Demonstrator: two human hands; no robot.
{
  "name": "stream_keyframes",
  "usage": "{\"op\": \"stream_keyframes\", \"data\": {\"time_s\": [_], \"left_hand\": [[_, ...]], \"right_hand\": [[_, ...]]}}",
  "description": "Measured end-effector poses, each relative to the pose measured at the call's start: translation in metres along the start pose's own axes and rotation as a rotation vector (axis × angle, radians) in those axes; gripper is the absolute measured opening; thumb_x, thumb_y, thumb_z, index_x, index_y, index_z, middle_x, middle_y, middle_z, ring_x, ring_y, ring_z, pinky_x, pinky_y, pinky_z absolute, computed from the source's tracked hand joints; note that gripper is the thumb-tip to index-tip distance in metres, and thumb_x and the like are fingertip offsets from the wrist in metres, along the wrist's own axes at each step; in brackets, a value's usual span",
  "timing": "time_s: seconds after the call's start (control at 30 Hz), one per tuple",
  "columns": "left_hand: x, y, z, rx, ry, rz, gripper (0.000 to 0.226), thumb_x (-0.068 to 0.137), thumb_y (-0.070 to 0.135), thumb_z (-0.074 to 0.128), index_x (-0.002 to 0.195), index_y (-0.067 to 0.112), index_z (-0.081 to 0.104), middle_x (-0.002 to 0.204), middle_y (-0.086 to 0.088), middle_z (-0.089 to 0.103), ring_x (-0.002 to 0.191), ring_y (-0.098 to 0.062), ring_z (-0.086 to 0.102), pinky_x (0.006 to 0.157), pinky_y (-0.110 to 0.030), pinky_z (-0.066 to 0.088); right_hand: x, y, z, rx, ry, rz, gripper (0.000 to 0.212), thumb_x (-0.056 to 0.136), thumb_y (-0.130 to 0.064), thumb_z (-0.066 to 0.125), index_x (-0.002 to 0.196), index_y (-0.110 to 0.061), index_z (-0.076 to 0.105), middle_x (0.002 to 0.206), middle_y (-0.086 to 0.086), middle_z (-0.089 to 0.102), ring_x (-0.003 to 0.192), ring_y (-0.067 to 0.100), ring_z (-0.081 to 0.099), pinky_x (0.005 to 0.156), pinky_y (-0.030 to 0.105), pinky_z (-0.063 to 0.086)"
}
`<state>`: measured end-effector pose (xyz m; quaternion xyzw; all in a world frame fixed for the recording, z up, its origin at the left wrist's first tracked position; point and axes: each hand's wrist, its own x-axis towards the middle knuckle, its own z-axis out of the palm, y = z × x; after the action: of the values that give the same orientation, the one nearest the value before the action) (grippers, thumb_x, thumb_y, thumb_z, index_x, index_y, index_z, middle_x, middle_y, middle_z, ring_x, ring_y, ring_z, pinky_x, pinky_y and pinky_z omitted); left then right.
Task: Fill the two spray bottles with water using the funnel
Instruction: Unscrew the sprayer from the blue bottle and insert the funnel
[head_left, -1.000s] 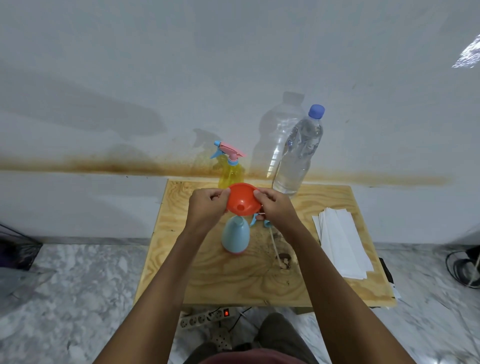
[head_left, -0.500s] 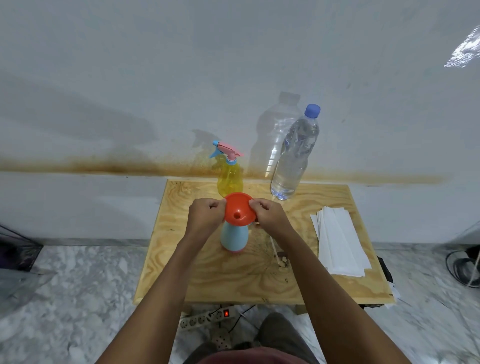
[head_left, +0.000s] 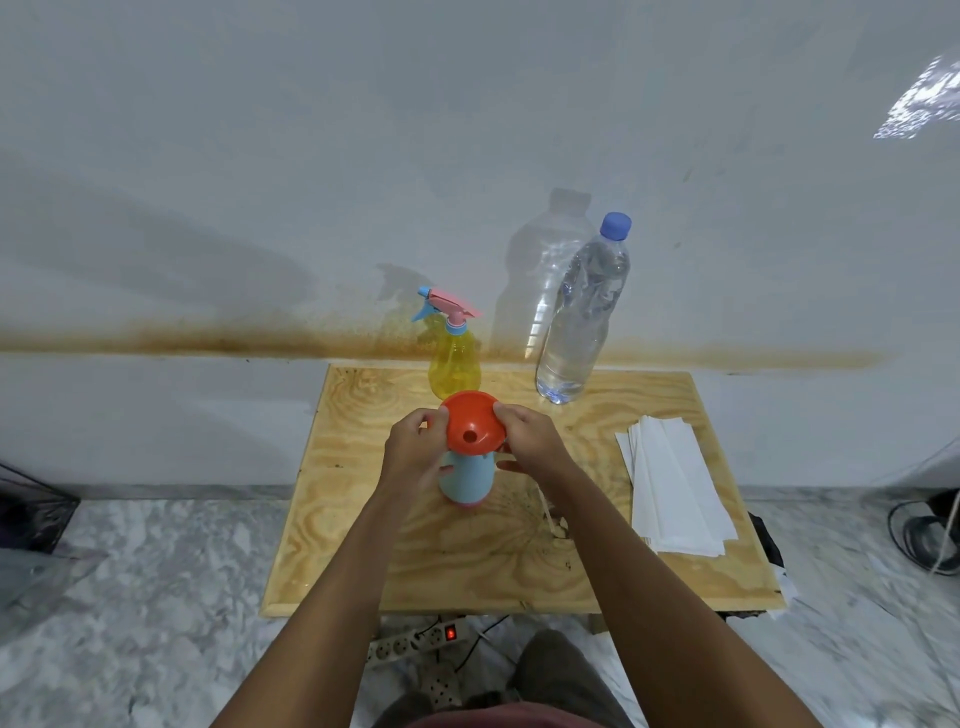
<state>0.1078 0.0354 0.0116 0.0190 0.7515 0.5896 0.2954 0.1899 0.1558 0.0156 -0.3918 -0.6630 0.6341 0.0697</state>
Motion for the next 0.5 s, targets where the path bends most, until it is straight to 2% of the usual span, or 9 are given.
{"op": "stream_keyframes", "data": {"time_s": [0.1, 0.2, 0.27, 0.33, 0.37, 0.43, 0.5], "left_hand": [[0.004, -0.002, -0.002, 0.043, 0.014, -0.001, 0.029, 0.097, 0.039, 0.056, 0.102, 0.012, 0.066, 0.110, -0.014, 0.068, 0.101, -0.029, 0.068, 0.076, -0.048, 0.062], [0.006, 0.001, -0.006, 0.139, 0.045, 0.058, 0.029, 0.094, 0.046, 0.058, 0.094, 0.019, 0.065, 0.093, -0.004, 0.069, 0.089, -0.023, 0.068, 0.077, -0.045, 0.060], [0.002, 0.011, -0.009, 0.222, 0.082, 0.139, 0.030, 0.095, 0.048, 0.057, 0.097, 0.019, 0.064, 0.088, 0.002, 0.065, 0.082, -0.015, 0.063, 0.067, -0.031, 0.051], [-0.002, 0.028, -0.009, 0.271, 0.129, 0.217, 0.031, 0.094, 0.049, 0.058, 0.106, 0.020, 0.062, 0.093, 0.005, 0.062, 0.081, -0.006, 0.058, 0.063, -0.024, 0.045], [-0.003, 0.039, -0.007, 0.262, 0.146, 0.265, 0.032, 0.093, 0.049, 0.059, 0.110, 0.021, 0.062, 0.094, 0.008, 0.060, 0.082, -0.005, 0.059, 0.065, -0.025, 0.047], [-0.001, 0.067, 0.005, 0.245, 0.139, 0.381, 0.033, 0.091, 0.048, 0.062, 0.113, 0.023, 0.062, 0.094, 0.012, 0.061, 0.086, -0.006, 0.060, 0.069, -0.023, 0.048], [0.004, 0.095, 0.026, 0.229, 0.063, 0.457, 0.033, 0.090, 0.046, 0.064, 0.115, 0.024, 0.062, 0.099, 0.009, 0.063, 0.090, -0.004, 0.059, 0.068, -0.018, 0.045]], "right_hand": [[0.001, -0.003, -0.004, -0.017, -0.012, -0.033, 0.032, 0.103, -0.034, 0.046, 0.116, -0.013, 0.067, 0.089, 0.000, 0.068, 0.080, 0.013, 0.064, 0.063, 0.024, 0.052], [0.001, -0.004, -0.016, -0.052, 0.004, -0.110, 0.031, 0.103, -0.028, 0.047, 0.111, -0.008, 0.069, 0.087, 0.001, 0.068, 0.075, 0.007, 0.061, 0.059, 0.014, 0.048], [0.004, -0.002, -0.032, -0.092, 0.073, -0.175, 0.032, 0.102, -0.029, 0.049, 0.111, -0.004, 0.068, 0.093, 0.009, 0.070, 0.082, 0.013, 0.064, 0.071, 0.022, 0.054], [0.009, -0.001, -0.056, -0.120, 0.181, -0.229, 0.028, 0.100, -0.030, 0.052, 0.115, -0.011, 0.067, 0.097, 0.003, 0.070, 0.093, 0.020, 0.067, 0.083, 0.035, 0.057], [0.012, -0.002, -0.070, -0.127, 0.238, -0.250, 0.027, 0.099, -0.030, 0.054, 0.118, -0.014, 0.066, 0.098, -0.001, 0.068, 0.096, 0.018, 0.066, 0.084, 0.033, 0.056], [0.020, -0.007, -0.096, -0.139, 0.336, -0.264, 0.030, 0.098, -0.030, 0.057, 0.124, -0.016, 0.062, 0.103, -0.005, 0.066, 0.095, 0.006, 0.062, 0.079, 0.020, 0.048], [0.033, -0.015, -0.117, -0.142, 0.383, -0.253, 0.038, 0.094, -0.033, 0.063, 0.129, -0.019, 0.058, 0.112, -0.001, 0.065, 0.098, 0.005, 0.061, 0.079, 0.016, 0.044]]}}
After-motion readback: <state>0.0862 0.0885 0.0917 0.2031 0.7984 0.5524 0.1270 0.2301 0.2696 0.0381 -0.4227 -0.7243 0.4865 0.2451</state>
